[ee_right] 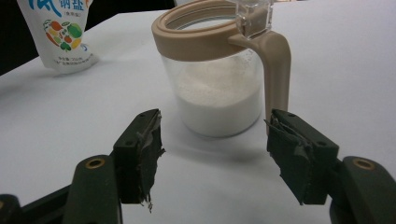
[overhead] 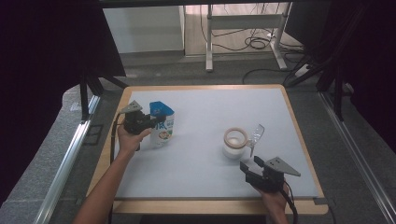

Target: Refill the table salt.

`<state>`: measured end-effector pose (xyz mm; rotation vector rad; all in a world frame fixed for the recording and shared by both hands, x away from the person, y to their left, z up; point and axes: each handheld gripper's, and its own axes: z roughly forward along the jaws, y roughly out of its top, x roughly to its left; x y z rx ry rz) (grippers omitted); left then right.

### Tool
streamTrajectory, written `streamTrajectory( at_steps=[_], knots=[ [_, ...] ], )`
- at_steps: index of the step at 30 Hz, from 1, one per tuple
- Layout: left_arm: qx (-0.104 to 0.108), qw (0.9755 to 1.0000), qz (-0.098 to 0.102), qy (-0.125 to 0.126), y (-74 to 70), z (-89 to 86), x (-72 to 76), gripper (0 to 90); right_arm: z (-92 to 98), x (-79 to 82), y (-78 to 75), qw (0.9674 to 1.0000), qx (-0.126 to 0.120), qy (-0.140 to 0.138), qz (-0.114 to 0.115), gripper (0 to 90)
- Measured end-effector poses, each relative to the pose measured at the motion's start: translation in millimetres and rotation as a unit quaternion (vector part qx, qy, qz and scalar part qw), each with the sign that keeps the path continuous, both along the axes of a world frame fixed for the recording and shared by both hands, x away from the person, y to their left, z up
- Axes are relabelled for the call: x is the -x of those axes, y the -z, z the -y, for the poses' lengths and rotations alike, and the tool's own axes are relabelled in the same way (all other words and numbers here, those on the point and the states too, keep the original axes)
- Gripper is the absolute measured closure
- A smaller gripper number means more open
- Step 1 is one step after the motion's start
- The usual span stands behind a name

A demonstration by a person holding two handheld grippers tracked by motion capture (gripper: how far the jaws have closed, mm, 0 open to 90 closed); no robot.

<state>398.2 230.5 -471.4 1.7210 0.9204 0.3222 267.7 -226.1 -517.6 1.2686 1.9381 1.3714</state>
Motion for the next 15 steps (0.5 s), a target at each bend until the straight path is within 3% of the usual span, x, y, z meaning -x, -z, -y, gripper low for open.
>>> streamTrajectory(
  at_steps=[10, 15],
  knots=[
    [-0.009, 0.9999, -0.007, -0.011, 1.4, -0.7, 5.9, 44.4, 1.3, -0.1, -0.5, 1.0, -0.001, 0.0, 0.003, 35.9],
    [-0.008, 0.9996, -0.024, -0.008, 7.0, -6.0, 9.7, 39.2, 3.3, 0.1, -2.2, 1.0, -0.002, 0.001, 0.006, 35.9]
  ],
)
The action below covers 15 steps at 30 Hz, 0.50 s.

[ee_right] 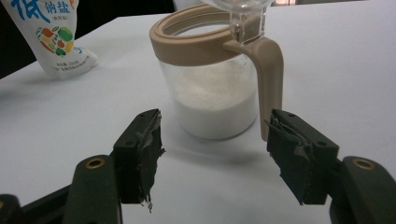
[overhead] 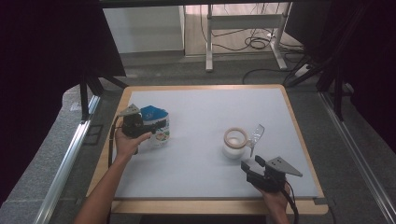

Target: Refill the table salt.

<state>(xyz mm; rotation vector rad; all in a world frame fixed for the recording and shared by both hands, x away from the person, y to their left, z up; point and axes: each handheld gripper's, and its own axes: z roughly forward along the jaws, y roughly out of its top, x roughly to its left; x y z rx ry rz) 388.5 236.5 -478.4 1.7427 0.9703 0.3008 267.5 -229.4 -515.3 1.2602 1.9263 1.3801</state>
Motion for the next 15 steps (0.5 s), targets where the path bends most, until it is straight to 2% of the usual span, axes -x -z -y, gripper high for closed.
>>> streamTrajectory(
  at_steps=[10, 15],
  knots=[
    [-0.003, 0.9999, -0.009, -0.007, 10.8, -11.7, 11.3, 34.5, 4.2, -0.2, -2.6, 1.0, -0.002, 0.001, 0.008, 35.8],
    [-0.014, 0.9997, -0.013, -0.013, 17.1, -15.7, 19.3, 33.9, 10.6, 0.1, -7.2, 0.9998, -0.008, 0.012, 0.017, 37.6]
  ],
)
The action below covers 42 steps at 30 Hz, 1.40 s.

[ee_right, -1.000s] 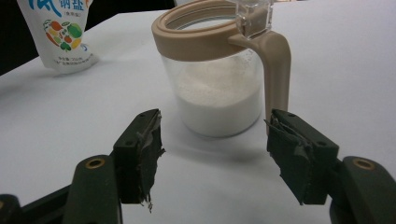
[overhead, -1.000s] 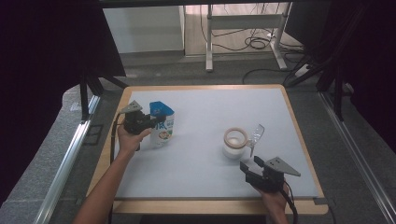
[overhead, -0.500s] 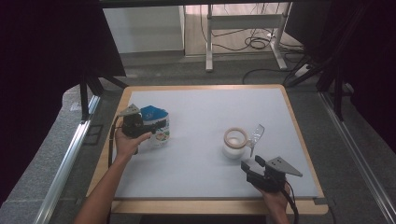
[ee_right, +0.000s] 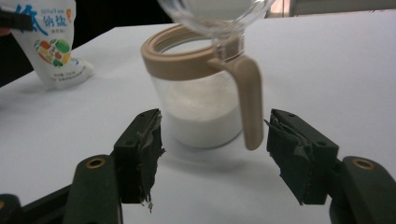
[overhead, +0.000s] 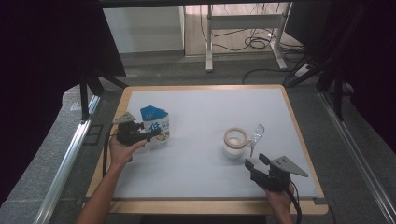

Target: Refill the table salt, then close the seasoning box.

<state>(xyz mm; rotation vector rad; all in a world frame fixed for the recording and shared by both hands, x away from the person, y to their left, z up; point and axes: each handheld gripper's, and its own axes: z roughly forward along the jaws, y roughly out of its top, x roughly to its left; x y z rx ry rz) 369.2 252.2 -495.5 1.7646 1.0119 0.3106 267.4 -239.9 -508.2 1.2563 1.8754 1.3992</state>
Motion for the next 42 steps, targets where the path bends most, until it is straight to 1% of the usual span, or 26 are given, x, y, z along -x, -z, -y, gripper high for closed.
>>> streamTrajectory(
  at_steps=[2, 4, 6, 10, 12, 15, 16, 17, 20, 22, 26, 34, 37, 41, 42],
  knots=[
    [0.0, 1.0, -0.001, 0.001, 2.2, -0.7, 2.4, 33.8, 4.0, -0.3, -2.9, 0.9999, -0.009, 0.008, 0.004, 40.6],
    [-0.005, 1.0, -0.004, 0.0, 3.7, -0.7, 4.4, 32.9, 7.5, -1.0, -6.7, 0.9997, -0.014, 0.016, 0.01, 44.6],
    [-0.007, 1.0, -0.002, -0.002, 4.0, -1.1, 7.1, 32.4, 10.6, -2.7, -10.8, 0.9994, -0.019, 0.025, 0.014, 49.0],
    [-0.008, 1.0, -0.002, -0.002, 5.4, -1.4, 11.0, 32.2, 16.1, -7.8, -17.0, 0.9984, -0.035, 0.04, 0.019, 65.2],
    [-0.01, 0.9999, -0.003, -0.003, 6.5, -1.3, 12.4, 32.0, 18.7, -11.5, -19.6, 0.9979, -0.043, 0.043, 0.021, 74.2],
    [-0.01, 0.9999, -0.007, -0.004, 9.5, -2.6, 13.5, 32.0, 19.5, -18.1, -24.5, 0.9979, -0.035, 0.045, 0.03, 86.2],
    [-0.009, 0.9999, -0.01, -0.004, 10.5, -3.2, 13.5, 31.9, 19.9, -20.9, -26.2, 0.9979, -0.033, 0.044, 0.032, 88.9],
    [-0.009, 0.9999, -0.013, -0.004, 11.2, -3.6, 13.5, 31.5, 20.3, -23.8, -27.9, 0.9978, -0.035, 0.045, 0.035, 89.6],
    [-0.006, 0.9999, -0.013, -0.006, 12.7, -4.9, 15.5, 31.3, 20.4, -31.5, -33.6, 0.9975, -0.043, 0.041, 0.04, 89.8],
    [-0.007, 0.9999, -0.013, -0.006, 13.8, -5.2, 17.0, 31.3, 18.3, -34.9, -38.2, 0.997, -0.049, 0.038, 0.047, 89.8],
    [-0.006, 0.9999, -0.013, -0.005, 15.9, -7.2, 20.7, 31.3, 11.1, -38.9, -46.7, 0.9964, -0.048, 0.032, 0.061, 89.8],
    [-0.006, 0.9998, -0.017, 0.0, 19.8, -6.5, 26.9, 31.1, 2.9, -40.8, -48.6, 0.9967, -0.047, 0.026, 0.062, 89.9],
    [-0.005, 0.9998, -0.017, 0.002, 21.1, -5.9, 27.7, 31.0, -0.8, -40.9, -48.9, 0.9969, -0.045, 0.017, 0.062, 89.8],
    [-0.002, 0.9998, -0.019, 0.004, 22.8, -4.9, 28.2, 31.0, -8.8, -42.5, -49.4, 0.9977, -0.04, 0.001, 0.054, 89.8],
    [-0.004, 0.9998, -0.017, 0.006, 23.3, -5.0, 28.0, 31.0, -11.3, -42.7, -49.6, 0.9978, -0.038, -0.002, 0.053, 89.8]
  ],
)
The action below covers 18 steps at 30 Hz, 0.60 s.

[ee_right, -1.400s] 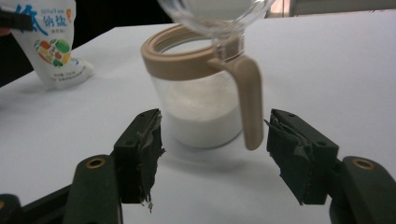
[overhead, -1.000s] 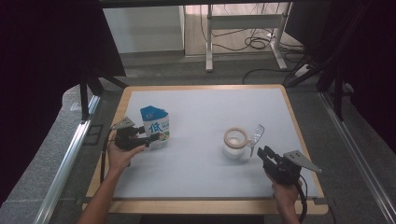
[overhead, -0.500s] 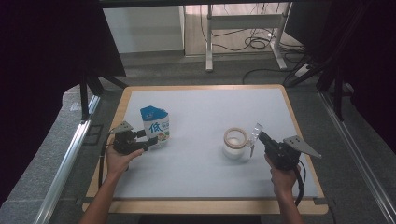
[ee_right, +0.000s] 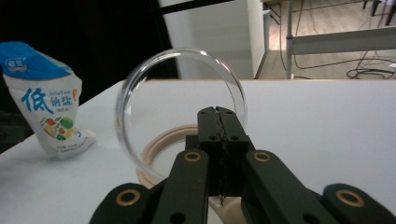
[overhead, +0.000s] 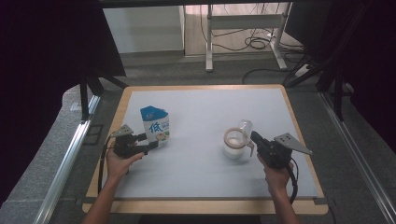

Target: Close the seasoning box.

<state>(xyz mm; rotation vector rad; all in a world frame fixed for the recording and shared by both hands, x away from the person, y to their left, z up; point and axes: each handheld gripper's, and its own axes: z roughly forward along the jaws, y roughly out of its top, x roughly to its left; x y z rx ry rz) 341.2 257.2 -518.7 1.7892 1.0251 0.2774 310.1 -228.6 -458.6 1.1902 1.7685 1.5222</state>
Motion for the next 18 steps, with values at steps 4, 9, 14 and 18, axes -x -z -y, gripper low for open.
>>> streamTrajectory(
  at_steps=[4, 9, 14, 18],
  knots=[
    [0.005, 1.0, -0.005, -0.001, 3.6, 0.2, -0.7, 31.0, -11.2, -2.0, -0.8, 0.9997, 0.012, -0.023, -0.004, 89.8],
    [0.005, 1.0, -0.006, 0.0, 4.8, 0.7, -1.6, 31.1, -31.2, -5.9, 1.2, 0.9971, 0.034, -0.065, -0.02, 89.9],
    [0.006, 1.0, -0.006, 0.0, 3.7, 0.0, -1.3, 31.2, -38.3, -8.3, 5.4, 0.9953, 0.042, -0.082, -0.031, 89.8],
    [0.005, 1.0, -0.006, 0.0, 4.0, 0.5, -1.5, 31.2, -39.0, -8.6, 5.3, 0.9948, 0.043, -0.085, -0.034, 89.8]
  ],
)
